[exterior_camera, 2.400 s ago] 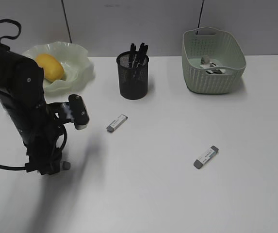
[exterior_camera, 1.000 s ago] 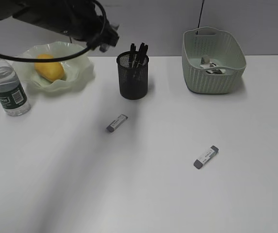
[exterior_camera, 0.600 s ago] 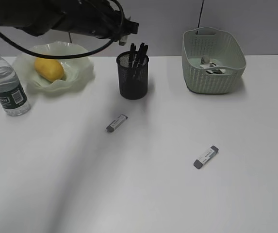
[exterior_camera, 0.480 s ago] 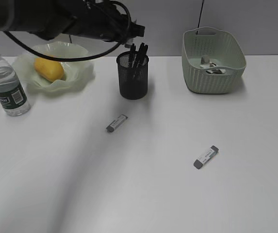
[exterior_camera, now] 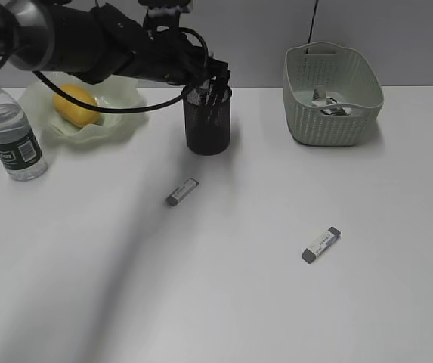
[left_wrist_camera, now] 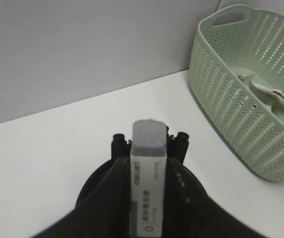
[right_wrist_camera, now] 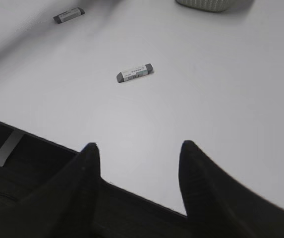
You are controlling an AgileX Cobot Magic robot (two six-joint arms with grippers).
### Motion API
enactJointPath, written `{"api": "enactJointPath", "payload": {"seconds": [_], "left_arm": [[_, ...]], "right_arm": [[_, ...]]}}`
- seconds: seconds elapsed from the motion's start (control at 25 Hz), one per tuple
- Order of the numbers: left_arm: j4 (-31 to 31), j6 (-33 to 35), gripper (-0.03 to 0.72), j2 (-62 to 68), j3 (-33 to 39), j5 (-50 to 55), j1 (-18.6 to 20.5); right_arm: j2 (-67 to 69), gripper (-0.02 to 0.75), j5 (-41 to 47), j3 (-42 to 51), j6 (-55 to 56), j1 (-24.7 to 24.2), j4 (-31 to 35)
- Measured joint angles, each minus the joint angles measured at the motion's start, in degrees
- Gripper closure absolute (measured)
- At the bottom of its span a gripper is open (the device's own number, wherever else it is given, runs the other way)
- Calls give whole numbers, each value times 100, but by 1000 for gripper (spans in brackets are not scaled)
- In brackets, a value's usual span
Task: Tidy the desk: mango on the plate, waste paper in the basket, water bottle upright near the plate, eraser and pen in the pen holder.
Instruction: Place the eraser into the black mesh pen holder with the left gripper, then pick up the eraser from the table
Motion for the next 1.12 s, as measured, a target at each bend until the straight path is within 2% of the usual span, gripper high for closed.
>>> {"api": "enactJointPath", "payload": {"seconds": [0.08, 0.36, 0.52, 0.68, 0.84, 1.12], "left_arm": [[-7, 0, 476, 25, -2, -5, 0], [-12, 0, 265, 20, -14, 99, 0], [61, 0, 237, -245, -14, 617, 0], [435, -5, 233, -741, -14, 1526, 5], [1273, -352, 232, -1233, -30, 2689, 16], [3646, -2170, 234, -1819, -36, 5062, 16]], "right_arm": [[0, 323, -7, 0, 0, 0, 0], [0, 323, -7, 0, 0, 0, 0], [0, 323, -7, 0, 0, 0, 0], [0, 323, -7, 0, 0, 0, -5], [0, 323, -7, 0, 0, 0, -5], [0, 323, -7, 0, 5, 0, -18]]}}
